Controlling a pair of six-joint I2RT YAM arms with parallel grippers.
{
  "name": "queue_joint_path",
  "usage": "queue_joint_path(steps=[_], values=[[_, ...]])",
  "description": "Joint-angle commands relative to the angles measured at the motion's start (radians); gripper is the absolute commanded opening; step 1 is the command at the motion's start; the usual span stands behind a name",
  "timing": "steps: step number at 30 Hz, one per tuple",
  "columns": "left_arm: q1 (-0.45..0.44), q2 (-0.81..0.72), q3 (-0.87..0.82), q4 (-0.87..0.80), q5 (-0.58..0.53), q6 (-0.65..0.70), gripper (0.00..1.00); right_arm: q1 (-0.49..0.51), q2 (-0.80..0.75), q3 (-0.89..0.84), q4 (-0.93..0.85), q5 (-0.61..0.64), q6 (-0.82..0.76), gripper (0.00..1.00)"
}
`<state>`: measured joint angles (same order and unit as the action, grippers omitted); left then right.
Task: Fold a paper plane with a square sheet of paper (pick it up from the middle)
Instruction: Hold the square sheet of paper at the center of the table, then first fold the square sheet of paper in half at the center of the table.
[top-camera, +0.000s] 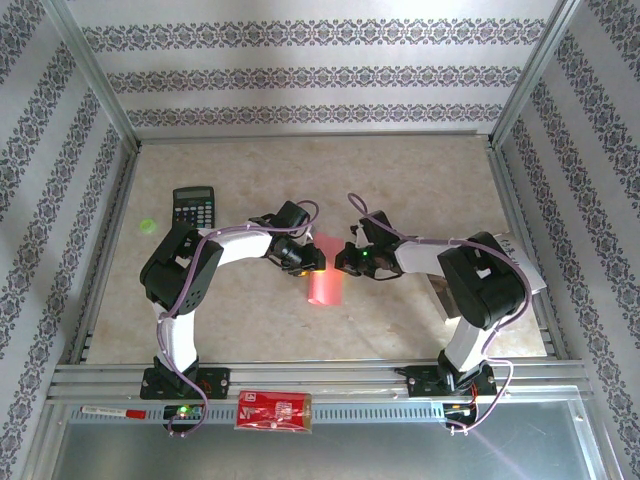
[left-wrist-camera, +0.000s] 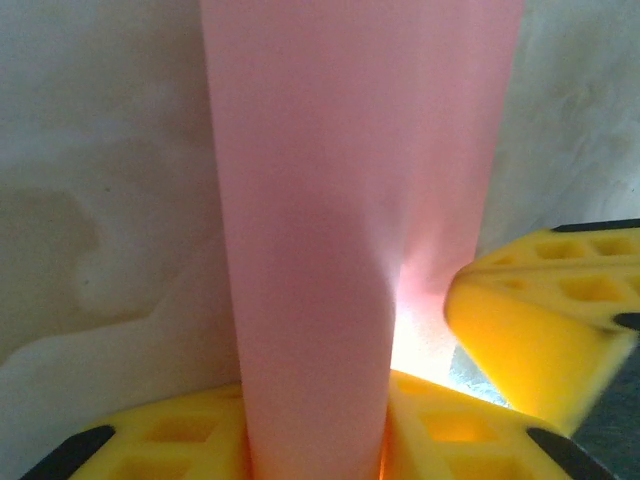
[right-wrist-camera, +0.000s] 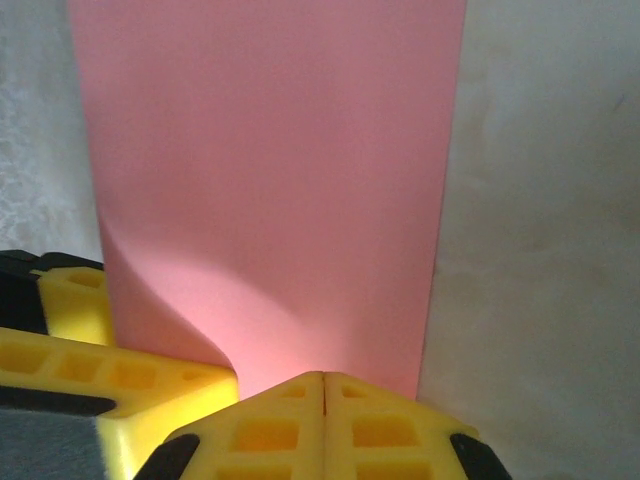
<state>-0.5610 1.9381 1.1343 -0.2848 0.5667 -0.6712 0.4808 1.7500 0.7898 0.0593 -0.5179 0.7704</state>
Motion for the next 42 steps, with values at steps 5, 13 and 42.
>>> queue_joint_path(steps=[5, 13, 42], values=[[-0.007, 0.111, -0.070, -0.033, -0.207, -0.004, 0.33, 0.015, 0.034, 0.032, -0.004, 0.007, 0.009, 0.00], [-0.007, 0.114, -0.065, -0.034, -0.208, -0.002, 0.33, 0.025, 0.056, 0.023, -0.082, 0.081, -0.013, 0.00], [0.023, -0.170, 0.018, -0.146, -0.226, -0.005, 0.57, 0.030, 0.102, -0.052, -0.068, 0.125, -0.002, 0.00]])
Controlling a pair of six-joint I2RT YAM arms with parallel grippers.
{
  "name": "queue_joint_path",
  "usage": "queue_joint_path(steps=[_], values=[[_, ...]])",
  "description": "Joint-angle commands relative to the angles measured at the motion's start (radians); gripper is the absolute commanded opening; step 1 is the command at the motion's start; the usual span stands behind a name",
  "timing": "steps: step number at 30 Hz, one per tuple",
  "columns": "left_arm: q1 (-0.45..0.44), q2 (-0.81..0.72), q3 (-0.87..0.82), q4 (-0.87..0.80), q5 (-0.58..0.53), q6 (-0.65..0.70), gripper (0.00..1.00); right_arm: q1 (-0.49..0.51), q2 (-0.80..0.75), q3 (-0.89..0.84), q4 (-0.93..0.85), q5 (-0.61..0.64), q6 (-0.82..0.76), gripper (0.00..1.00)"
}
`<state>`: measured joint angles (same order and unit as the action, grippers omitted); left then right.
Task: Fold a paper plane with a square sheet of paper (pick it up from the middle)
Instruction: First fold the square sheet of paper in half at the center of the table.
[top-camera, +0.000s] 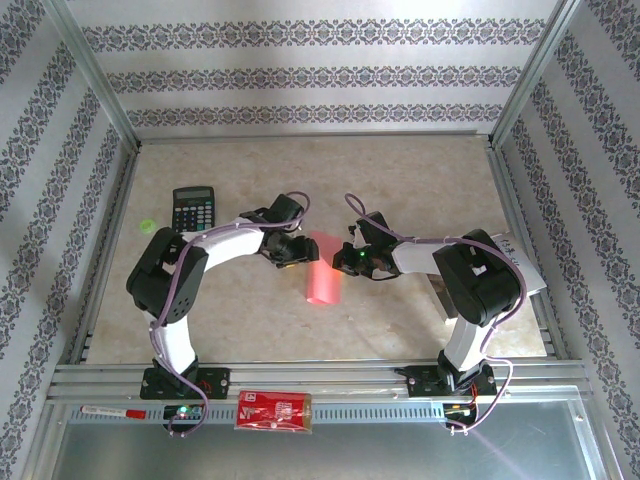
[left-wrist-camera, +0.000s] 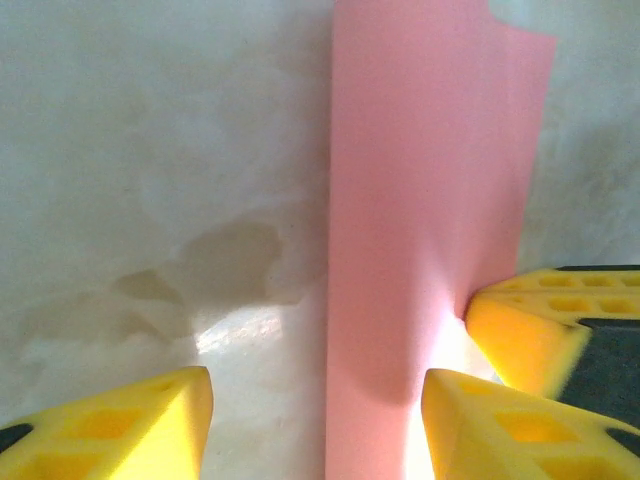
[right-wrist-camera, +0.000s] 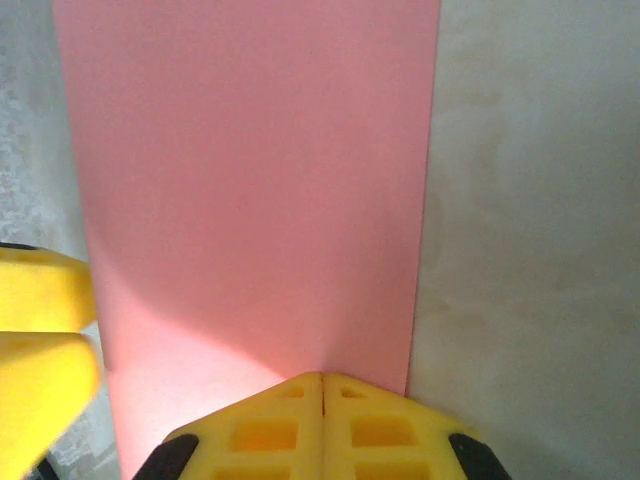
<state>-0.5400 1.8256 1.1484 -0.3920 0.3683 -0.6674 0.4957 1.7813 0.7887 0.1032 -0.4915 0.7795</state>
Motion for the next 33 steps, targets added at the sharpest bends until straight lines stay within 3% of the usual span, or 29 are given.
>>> queue_joint_path(steps=[1, 6, 13, 26, 33], values=[[0.003, -0.065, -0.004, -0.011, -0.005, -0.025, 0.55, 0.015, 0.071, -0.050, -0.111, 0.100, -0.011, 0.00], [-0.012, -0.040, 0.000, 0.112, 0.148, -0.085, 0.38, 0.016, 0.072, -0.049, -0.112, 0.101, -0.011, 0.00], [-0.020, 0.052, 0.048, 0.128, 0.175, -0.067, 0.23, 0.017, 0.073, -0.053, -0.109, 0.103, -0.011, 0.00], [0.017, 0.104, -0.051, 0.147, 0.120, -0.052, 0.20, 0.017, 0.084, -0.051, -0.112, 0.103, -0.011, 0.00], [0.023, 0.068, -0.055, 0.181, 0.161, -0.060, 0.28, 0.016, 0.081, -0.054, -0.117, 0.106, -0.011, 0.00]])
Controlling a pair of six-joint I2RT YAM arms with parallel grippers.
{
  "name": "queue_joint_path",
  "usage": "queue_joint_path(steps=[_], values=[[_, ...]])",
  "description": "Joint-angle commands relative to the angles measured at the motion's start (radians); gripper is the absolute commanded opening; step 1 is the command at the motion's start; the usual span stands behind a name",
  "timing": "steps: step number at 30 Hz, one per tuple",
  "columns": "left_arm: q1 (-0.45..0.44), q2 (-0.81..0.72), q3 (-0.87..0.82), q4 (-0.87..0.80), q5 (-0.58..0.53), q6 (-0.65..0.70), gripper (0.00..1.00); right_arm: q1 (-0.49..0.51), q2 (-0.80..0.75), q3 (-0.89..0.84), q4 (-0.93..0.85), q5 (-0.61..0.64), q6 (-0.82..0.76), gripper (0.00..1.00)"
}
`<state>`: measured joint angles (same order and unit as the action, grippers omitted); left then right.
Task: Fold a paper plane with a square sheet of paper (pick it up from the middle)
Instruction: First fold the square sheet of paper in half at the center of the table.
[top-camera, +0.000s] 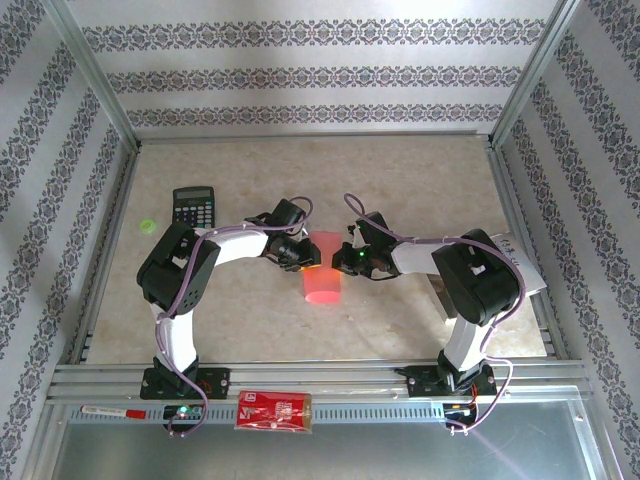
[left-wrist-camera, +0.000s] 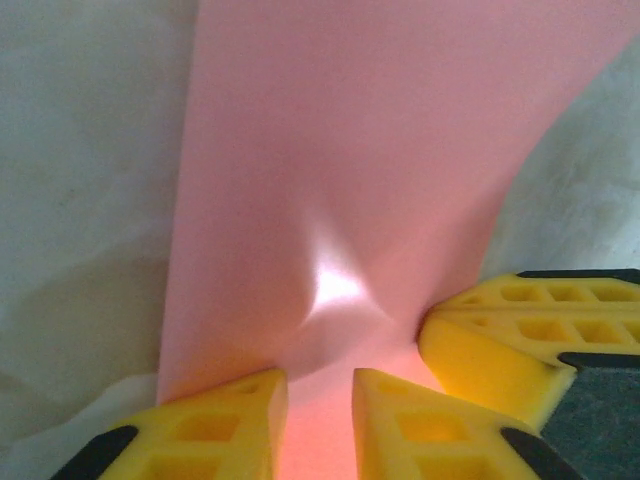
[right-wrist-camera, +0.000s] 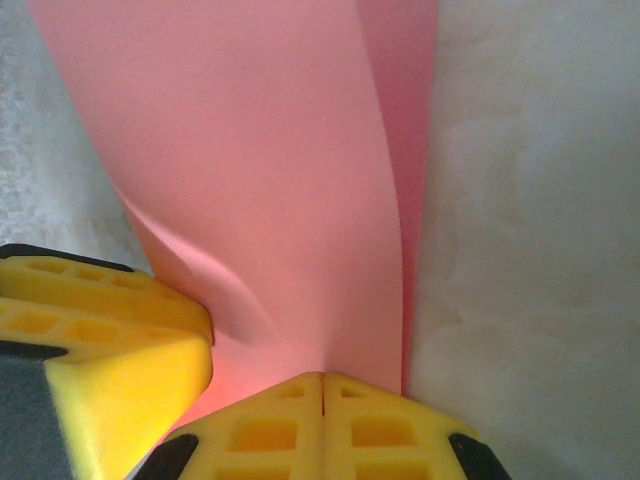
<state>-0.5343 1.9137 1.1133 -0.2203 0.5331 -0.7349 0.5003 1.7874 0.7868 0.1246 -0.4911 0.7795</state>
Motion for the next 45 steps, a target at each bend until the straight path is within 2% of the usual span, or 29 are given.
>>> queue_joint_path(steps=[1, 4, 20, 25, 34, 45], values=[[0.019, -0.029, -0.018, 0.026, 0.013, 0.003, 0.30, 0.011, 0.075, -0.052, -0.139, 0.105, -0.011, 0.00], [0.018, -0.037, 0.003, 0.057, 0.058, -0.010, 0.32, 0.012, 0.073, -0.055, -0.139, 0.108, -0.010, 0.00], [0.080, 0.105, 0.103, 0.004, 0.017, 0.045, 0.28, 0.014, 0.072, -0.062, -0.142, 0.111, -0.009, 0.00], [0.121, 0.096, 0.091, 0.016, 0.023, 0.046, 0.28, 0.013, 0.071, -0.069, -0.143, 0.112, -0.011, 0.00], [0.124, 0.052, 0.134, 0.092, 0.143, 0.009, 0.34, 0.013, 0.070, -0.066, -0.143, 0.115, -0.007, 0.00], [0.141, 0.168, 0.217, 0.010, 0.080, 0.055, 0.32, 0.013, 0.065, -0.066, -0.146, 0.115, -0.008, 0.00]])
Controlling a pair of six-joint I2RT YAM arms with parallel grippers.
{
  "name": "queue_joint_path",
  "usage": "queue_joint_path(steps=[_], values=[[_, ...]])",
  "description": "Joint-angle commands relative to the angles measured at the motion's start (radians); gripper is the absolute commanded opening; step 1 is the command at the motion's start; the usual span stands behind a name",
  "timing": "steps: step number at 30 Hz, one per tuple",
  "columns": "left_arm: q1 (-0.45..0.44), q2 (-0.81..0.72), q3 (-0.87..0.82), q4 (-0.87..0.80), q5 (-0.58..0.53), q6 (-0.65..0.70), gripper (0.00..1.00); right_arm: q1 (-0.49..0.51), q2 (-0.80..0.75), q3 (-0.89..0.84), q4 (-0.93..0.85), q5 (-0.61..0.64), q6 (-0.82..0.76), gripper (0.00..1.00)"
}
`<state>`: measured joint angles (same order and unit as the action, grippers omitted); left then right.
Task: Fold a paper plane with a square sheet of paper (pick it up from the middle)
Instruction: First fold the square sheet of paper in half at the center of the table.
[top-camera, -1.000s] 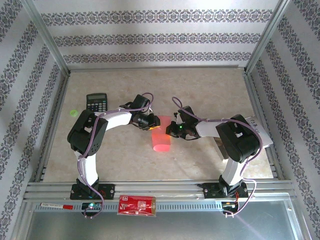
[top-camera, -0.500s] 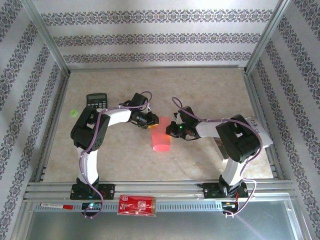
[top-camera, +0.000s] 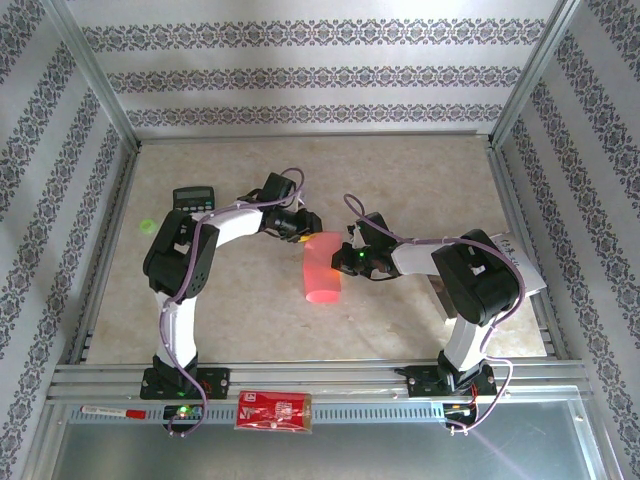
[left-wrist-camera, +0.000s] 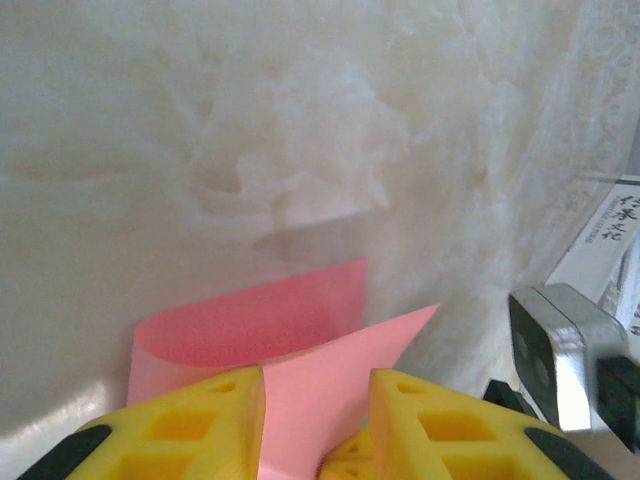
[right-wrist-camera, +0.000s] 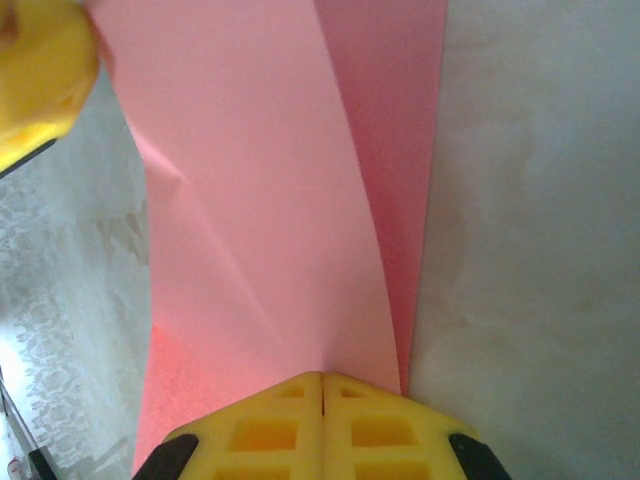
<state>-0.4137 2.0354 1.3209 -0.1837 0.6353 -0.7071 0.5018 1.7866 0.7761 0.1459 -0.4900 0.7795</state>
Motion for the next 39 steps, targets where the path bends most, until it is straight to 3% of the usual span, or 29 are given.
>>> queue_joint_path(steps=[1, 14, 20, 26, 31, 39], values=[[0.022, 0.053, 0.007, -0.029, -0.027, 0.030, 0.32, 0.012, 0.066, -0.056, -0.168, 0.114, -0.009, 0.00], [0.079, 0.015, -0.021, 0.008, -0.006, 0.030, 0.37, 0.012, 0.059, -0.070, -0.164, 0.119, 0.000, 0.00], [0.026, -0.157, -0.161, 0.075, 0.031, -0.036, 0.38, 0.012, 0.057, -0.069, -0.164, 0.122, 0.002, 0.00], [-0.055, -0.198, -0.305, 0.158, 0.097, -0.141, 0.31, 0.012, 0.059, -0.066, -0.167, 0.123, 0.000, 0.00], [-0.082, -0.176, -0.347, 0.139, 0.086, -0.146, 0.27, 0.012, 0.056, -0.064, -0.172, 0.125, -0.005, 0.00], [-0.054, -0.184, -0.377, 0.033, 0.026, -0.051, 0.28, 0.012, 0.053, -0.070, -0.174, 0.131, -0.009, 0.00]])
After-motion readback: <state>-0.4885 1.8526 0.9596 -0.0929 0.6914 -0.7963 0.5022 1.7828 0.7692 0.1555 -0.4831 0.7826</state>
